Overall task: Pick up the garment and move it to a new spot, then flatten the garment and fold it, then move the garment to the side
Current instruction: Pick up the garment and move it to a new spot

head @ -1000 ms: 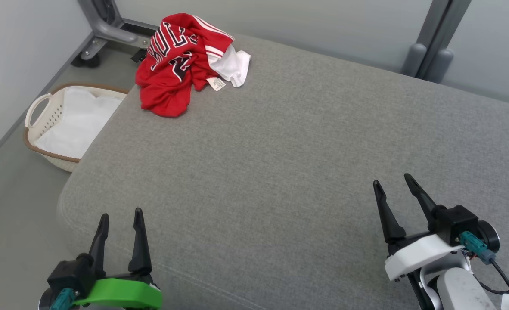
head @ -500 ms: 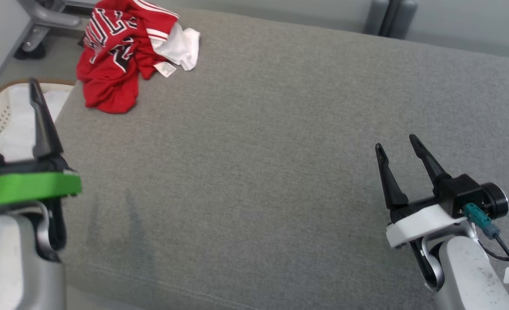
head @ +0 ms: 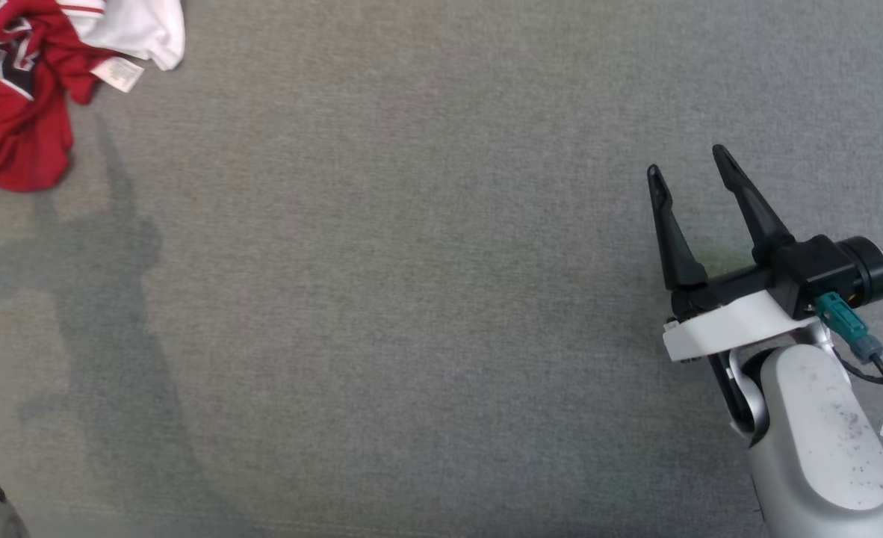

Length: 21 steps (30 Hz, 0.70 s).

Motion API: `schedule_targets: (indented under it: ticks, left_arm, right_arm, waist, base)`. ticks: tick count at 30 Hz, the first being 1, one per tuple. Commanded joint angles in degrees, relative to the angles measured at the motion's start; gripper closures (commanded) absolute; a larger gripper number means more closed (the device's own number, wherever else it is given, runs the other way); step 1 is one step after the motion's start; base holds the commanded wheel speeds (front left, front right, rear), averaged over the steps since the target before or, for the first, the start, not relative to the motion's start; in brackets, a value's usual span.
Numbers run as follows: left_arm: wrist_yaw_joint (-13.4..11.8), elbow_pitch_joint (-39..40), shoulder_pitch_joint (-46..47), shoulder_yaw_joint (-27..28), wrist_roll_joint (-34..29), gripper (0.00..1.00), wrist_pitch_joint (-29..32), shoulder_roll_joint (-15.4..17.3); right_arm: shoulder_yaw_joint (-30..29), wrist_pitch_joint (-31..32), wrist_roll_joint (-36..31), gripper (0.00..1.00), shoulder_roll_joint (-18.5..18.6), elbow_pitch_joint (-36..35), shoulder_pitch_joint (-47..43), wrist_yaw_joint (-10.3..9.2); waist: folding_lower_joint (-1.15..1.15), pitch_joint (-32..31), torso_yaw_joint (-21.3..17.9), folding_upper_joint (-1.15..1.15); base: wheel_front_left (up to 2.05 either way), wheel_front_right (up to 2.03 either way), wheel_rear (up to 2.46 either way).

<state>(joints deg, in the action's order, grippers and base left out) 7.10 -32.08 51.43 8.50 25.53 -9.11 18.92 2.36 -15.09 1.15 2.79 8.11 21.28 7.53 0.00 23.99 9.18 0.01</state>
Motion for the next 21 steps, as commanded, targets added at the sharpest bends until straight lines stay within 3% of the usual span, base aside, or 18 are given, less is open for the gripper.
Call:
schedule_targets:
  ticks: [1, 12, 21]
  left_arm:
    - [0.2, -2.0, 1.8, -0.4, 0.2, 0.0, 0.3, 0.9]
    - [0.4, -16.2, 7.5, -4.9, -0.5, 0.0, 3.3, 4.4]
    - [0.3, -21.5, 10.5, -5.5, -0.7, 0.0, -0.4, 7.3]
  right_arm:
    - [-0.1, -0.1, -0.3, 0.0, 0.2, -0.7, 1.2, -0.09]
    - [-1.4, -0.1, -0.9, 0.0, 0.2, -3.4, 3.1, -0.09]
    - [-2.8, 0.0, -0.1, 0.0, 0.3, -3.6, 3.1, -0.1]
  waist:
    - [0.0, 8.1, -6.8, -0.01]
    - [0.0, 15.0, -9.4, -0.01]
    - [0.0, 16.5, -10.2, -0.01]
  base:
    - [0.0, 0.0, 0.0]
    - [0.0, 0.0, 0.0]
    - [0.0, 0.0, 0.0]
